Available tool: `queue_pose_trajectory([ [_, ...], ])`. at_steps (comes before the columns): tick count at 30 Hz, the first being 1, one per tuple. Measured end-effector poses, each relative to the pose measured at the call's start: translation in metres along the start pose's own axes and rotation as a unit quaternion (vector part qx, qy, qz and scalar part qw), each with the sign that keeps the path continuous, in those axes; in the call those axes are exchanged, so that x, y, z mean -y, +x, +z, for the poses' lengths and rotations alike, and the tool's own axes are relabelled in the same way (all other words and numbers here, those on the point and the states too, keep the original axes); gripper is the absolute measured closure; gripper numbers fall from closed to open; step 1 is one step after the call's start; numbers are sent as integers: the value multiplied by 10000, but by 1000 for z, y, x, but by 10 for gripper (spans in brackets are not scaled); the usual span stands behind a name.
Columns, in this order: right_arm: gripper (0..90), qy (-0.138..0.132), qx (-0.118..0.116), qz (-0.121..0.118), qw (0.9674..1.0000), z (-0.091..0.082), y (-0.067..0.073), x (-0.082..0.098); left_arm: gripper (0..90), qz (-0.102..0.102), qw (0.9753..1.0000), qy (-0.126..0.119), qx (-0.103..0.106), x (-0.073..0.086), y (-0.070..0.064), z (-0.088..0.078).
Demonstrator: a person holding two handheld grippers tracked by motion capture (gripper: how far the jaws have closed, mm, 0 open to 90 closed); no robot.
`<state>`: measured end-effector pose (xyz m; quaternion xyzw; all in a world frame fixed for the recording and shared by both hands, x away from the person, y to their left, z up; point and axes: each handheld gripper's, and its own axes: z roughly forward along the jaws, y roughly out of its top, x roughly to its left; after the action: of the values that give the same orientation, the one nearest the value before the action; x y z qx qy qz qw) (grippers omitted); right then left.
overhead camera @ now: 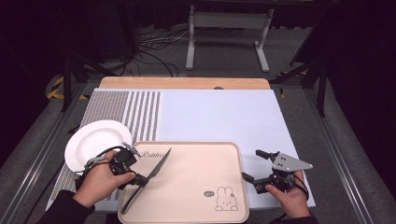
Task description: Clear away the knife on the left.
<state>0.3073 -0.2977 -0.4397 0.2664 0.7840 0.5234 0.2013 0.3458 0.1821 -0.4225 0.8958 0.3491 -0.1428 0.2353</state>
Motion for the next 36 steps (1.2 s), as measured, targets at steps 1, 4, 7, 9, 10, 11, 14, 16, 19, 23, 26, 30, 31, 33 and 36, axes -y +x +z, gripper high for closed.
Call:
queue_pose_trajectory([
  [1, 42, 7, 5, -2, 10000, 0, 0, 0, 800, -5, 10000, 16, -5, 0, 0, 1],
  [4, 42, 2, 15, -3, 10000, 0, 0, 0, 799, -23, 10000, 46, -7, -1, 1, 3],
  [7, 43, 4, 17, -10, 10000, 0, 0, 0, 799, -13, 10000, 87, -10, -2, 2, 6],
  [9, 43, -3, 16, -5, 10000, -1, 0, 0, 799, -26, 10000, 80, -36, -3, 2, 7],
  [10, 43, -5, 17, -2, 10000, -1, 0, 0, 799, -32, 9999, 116, -32, -3, 2, 7],
  [11, 43, -5, 17, -2, 10000, -1, 0, 0, 799, -32, 9999, 116, -32, -3, 2, 7],
  [14, 43, -5, 15, -2, 10000, -1, 0, 0, 799, -67, 9999, 114, -48, -4, 3, 9],
  [16, 43, -11, 20, 1, 10000, -1, 0, 0, 799, -55, 9999, 148, -55, -5, 4, 10],
  [19, 43, -18, 7, 6, 10000, -1, 0, 0, 798, -95, 9998, 172, -52, -5, 4, 13],
  [23, 42, -12, -3, 9, 10000, -1, 0, 0, 798, -102, 9997, 221, -80, -6, 5, 15],
  [26, 42, -16, -18, 6, 10000, -1, 0, 0, 799, -97, 9997, 226, -87, -7, 6, 17],
  [30, 42, 0, -16, 11, 10000, -1, 0, 0, 799, -90, 9996, 249, -79, -7, 7, 18],
  [31, 42, 4, -22, 11, 10000, -1, 0, 0, 799, -102, 9996, 245, -89, -7, 7, 18],
  [33, 42, 2, -28, 10, 10000, -1, 0, 0, 798, -106, 9995, 261, -105, -7, 8, 19],
  [36, 43, 0, -42, 13, 10000, -1, 0, 0, 798, -125, 9995, 262, -99, -7, 9, 21],
])
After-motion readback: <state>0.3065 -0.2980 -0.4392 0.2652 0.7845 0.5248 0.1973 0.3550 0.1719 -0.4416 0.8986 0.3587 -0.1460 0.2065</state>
